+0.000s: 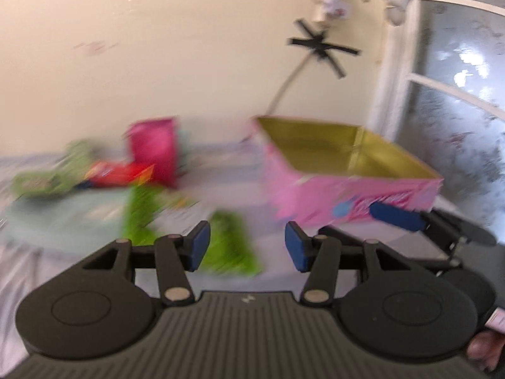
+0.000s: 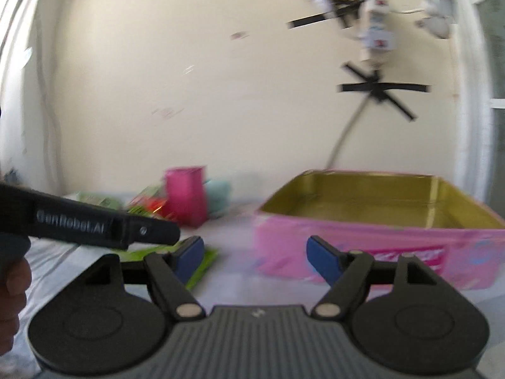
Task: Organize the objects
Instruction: 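Move the left gripper back toward the green snack bag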
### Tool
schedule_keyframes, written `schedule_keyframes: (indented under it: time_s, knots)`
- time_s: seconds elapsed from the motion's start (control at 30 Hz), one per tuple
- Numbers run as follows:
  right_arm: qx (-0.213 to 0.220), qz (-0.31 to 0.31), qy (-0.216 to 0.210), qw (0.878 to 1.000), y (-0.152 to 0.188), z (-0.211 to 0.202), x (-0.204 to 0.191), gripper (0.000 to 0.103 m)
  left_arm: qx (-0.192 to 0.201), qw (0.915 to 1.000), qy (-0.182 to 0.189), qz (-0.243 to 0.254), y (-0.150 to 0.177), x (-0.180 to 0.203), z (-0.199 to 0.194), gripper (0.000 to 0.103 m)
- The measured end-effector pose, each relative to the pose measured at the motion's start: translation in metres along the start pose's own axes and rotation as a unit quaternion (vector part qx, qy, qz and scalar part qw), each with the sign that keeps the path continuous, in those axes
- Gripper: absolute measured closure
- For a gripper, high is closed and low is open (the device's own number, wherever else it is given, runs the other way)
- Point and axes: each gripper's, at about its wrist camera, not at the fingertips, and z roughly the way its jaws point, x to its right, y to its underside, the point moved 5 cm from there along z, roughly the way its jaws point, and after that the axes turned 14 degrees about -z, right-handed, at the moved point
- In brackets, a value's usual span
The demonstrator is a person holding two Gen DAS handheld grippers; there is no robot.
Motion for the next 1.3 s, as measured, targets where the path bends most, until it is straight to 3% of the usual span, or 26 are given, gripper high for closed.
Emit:
schedule_keyframes:
  time_s: [0.03, 0.17, 0.37, 0.93, 1.3]
  knots:
    - [-0.005, -0.009, -0.008, 1.0, 0.001, 0.002, -0.009, 0.03, 0.0, 0.9999, -0.013, -0.008, 0.003, -0.011, -0.003, 0.043]
    - [-0.026, -0.032, -0.038, 0.998, 0.002, 0.013, -0.037, 0.033, 0.015, 0.998, -0.057, -0.023, 0.011, -0.048, -0.017, 0.043]
    - [-0.051, -0.049, -0.05, 0.996, 0.005, 0.021, -0.058, 0.039, 0.028, 0.994, -0.102, -0.031, 0.019, -0.085, -0.024, 0.043]
    - [-0.083, -0.102, -0.054, 0.99, -0.007, 0.063, -0.079, 0.039, 0.038, 0.9924, -0.07, -0.094, 0.025, -0.108, -0.03, 0.042]
    - [-0.085, -0.189, -0.054, 0.977, -0.013, 0.093, -0.104, 0.039, 0.041, 0.9914, -0.052, -0.113, 0.024, -0.114, -0.03, 0.042]
